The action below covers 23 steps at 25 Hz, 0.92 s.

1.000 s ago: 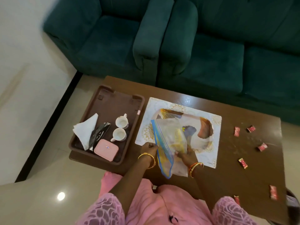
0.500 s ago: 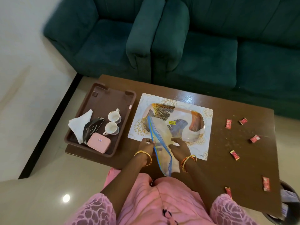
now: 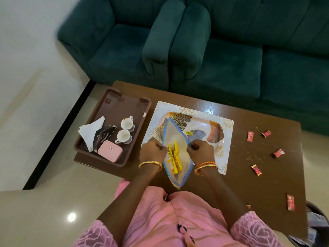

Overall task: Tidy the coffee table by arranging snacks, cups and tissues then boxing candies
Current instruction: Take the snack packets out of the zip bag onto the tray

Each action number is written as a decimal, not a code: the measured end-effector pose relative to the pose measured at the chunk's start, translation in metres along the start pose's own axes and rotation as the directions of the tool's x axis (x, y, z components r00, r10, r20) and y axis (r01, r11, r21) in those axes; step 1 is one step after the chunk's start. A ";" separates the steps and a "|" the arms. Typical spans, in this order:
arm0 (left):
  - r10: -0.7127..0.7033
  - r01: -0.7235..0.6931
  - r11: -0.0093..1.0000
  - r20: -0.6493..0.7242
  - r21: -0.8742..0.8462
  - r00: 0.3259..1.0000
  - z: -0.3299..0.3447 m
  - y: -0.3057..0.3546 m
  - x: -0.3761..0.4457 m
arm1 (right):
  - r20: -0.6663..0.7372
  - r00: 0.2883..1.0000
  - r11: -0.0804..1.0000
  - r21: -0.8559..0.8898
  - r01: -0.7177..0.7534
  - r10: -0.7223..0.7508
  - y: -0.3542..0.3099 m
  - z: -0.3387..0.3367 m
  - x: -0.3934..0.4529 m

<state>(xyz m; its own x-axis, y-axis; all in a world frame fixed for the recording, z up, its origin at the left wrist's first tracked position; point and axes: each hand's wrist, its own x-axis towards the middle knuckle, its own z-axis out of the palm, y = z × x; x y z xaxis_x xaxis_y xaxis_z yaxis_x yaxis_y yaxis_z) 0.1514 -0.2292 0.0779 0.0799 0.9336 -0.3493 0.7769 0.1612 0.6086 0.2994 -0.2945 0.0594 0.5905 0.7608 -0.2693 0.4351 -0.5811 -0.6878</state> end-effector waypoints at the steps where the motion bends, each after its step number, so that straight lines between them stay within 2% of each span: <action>1: 0.010 -0.006 0.998 -0.052 0.060 0.999 -0.010 -0.003 0.001 | -0.042 0.999 1.000 0.002 -0.017 0.017 0.002 -0.007 0.000; 5: 0.018 0.022 0.979 -0.194 0.203 0.981 -0.046 -0.024 -0.001 | -0.143 0.987 0.996 -0.030 -0.085 0.080 0.013 -0.032 -0.005; 9: 0.051 0.005 0.972 -0.227 0.236 0.973 -0.050 -0.039 -0.014 | -0.162 0.987 1.000 0.009 -0.014 0.015 0.014 -0.032 -0.017; 11: 0.031 0.007 0.973 -0.164 0.231 0.986 -0.040 -0.043 -0.019 | -0.091 0.996 1.000 -0.013 -0.015 0.014 0.013 -0.022 -0.022; 14: -0.013 0.019 0.983 -0.038 0.181 0.999 -0.026 -0.047 -0.020 | 0.027 0.995 0.994 -0.057 -0.098 0.100 0.010 -0.012 -0.024; 16: -0.016 0.020 0.991 -0.036 0.132 0.999 -0.023 -0.049 -0.020 | -0.061 0.995 0.997 -0.022 -0.079 0.077 0.000 -0.013 -0.025; 18: -0.020 0.024 0.995 -0.039 0.096 0.999 -0.024 -0.050 -0.017 | -0.178 0.984 0.998 0.040 0.040 -0.033 -0.015 -0.010 -0.029; 19: -0.020 0.022 0.997 -0.025 0.080 0.999 -0.025 -0.052 -0.017 | -0.160 0.985 0.996 0.046 0.077 -0.069 -0.022 -0.003 -0.031; 20: -0.016 0.016 0.998 -0.008 0.062 1.000 -0.026 -0.053 -0.018 | -0.075 0.994 0.996 0.022 0.081 -0.079 -0.029 0.006 -0.032; 21: -0.011 0.011 0.999 0.011 0.051 1.000 -0.027 -0.054 -0.018 | 0.075 0.996 0.997 -0.056 0.059 -0.055 -0.034 0.019 -0.030; 23: -0.007 0.005 0.999 0.038 0.051 0.999 -0.029 -0.056 -0.017 | 0.346 0.931 0.935 -0.355 0.015 0.117 -0.032 0.053 -0.022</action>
<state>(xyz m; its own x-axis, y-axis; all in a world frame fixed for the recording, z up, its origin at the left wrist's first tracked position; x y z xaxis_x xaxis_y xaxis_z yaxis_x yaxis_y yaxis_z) 0.0883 -0.2453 0.0700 0.0982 0.9197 -0.3800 0.8080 0.1493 0.5700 0.2366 -0.2771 0.0519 0.3656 0.7404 -0.5640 0.6569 -0.6346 -0.4072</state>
